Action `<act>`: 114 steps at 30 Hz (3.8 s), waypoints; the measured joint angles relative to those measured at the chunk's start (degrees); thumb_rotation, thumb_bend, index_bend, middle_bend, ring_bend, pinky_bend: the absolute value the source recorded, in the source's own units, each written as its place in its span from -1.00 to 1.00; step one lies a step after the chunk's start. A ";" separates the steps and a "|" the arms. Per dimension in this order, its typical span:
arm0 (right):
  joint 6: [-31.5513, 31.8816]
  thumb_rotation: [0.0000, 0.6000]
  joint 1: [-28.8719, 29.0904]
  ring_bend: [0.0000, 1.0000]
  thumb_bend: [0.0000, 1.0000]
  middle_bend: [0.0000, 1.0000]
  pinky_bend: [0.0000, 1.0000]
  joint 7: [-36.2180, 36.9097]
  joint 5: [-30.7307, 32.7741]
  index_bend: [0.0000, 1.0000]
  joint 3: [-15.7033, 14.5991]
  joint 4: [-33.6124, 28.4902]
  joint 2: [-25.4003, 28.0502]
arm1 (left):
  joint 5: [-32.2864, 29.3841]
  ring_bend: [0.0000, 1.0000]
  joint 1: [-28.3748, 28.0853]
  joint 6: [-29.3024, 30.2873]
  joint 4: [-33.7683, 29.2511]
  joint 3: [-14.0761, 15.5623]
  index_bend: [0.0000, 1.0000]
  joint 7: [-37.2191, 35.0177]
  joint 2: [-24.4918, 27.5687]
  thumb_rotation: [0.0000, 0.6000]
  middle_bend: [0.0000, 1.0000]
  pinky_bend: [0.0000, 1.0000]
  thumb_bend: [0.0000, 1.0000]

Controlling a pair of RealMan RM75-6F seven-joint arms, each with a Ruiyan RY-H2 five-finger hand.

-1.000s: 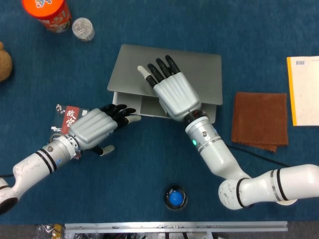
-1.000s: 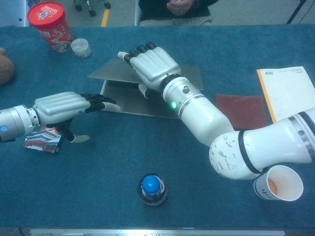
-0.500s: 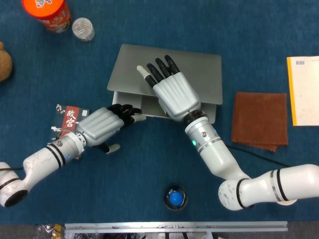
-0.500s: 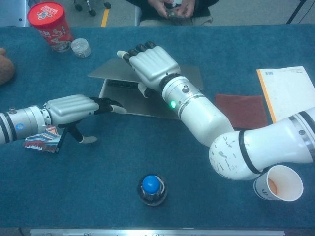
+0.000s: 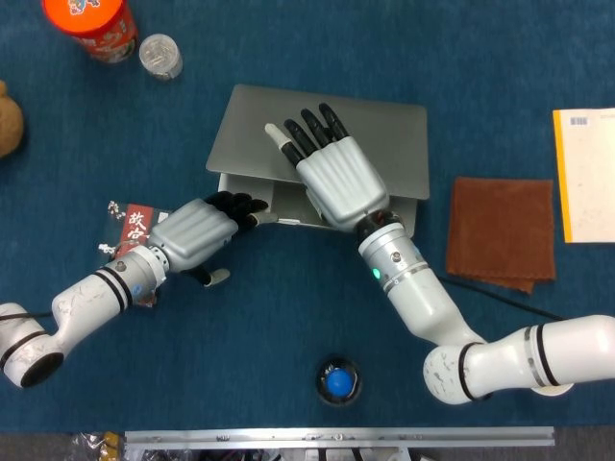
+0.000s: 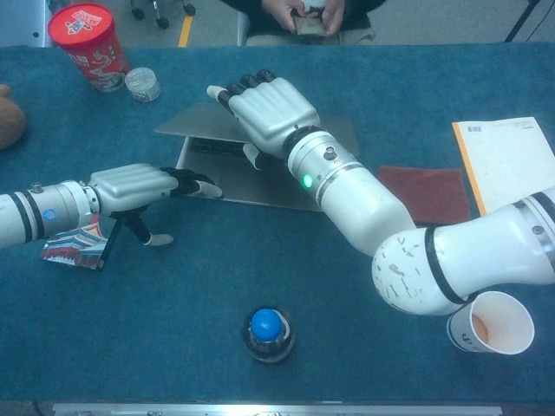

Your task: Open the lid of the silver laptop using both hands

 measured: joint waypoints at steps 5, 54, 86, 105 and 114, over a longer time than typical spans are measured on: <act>0.12 1.00 0.16 -1.00 -0.12 -0.76 -0.90 0.07 0.06 -0.96 0.44 0.24 0.37 | -0.40 -1.00 -0.08 -0.03 -0.02 0.26 -0.83 0.21 0.06 1.00 -0.92 -0.84 -0.38; 0.99 1.00 0.40 -1.00 -0.12 -0.76 -0.90 3.90 4.86 -0.96 6.73 9.17 9.62 | -2.12 -1.00 -0.49 0.27 -0.43 1.18 -0.83 1.20 0.51 1.00 -0.92 -0.84 -0.39; -0.90 1.00 -0.82 -1.00 -0.13 -0.76 -0.90 8.87 5.42 -0.96 8.66 10.87 12.64 | -2.77 -1.00 0.27 2.27 -2.72 0.77 -0.83 1.99 2.84 1.00 -0.92 -0.84 -0.38; 5.35 1.00 -12.88 -1.00 -0.13 -0.76 -0.90 16.92 -3.52 -0.96 2.60 -11.75 29.44 | -6.55 -1.00 6.84 12.93 -8.98 -1.28 -0.83 1.40 12.72 1.00 -0.92 -0.84 -0.38; 9.81 1.00 -20.70 -1.00 -0.13 -0.76 -0.90 21.73 -8.41 -0.96 -1.36 -18.50 37.10 | -8.49 -0.99 12.58 19.23 -11.26 -1.25 -0.83 2.54 18.19 1.00 -0.90 -0.84 -0.39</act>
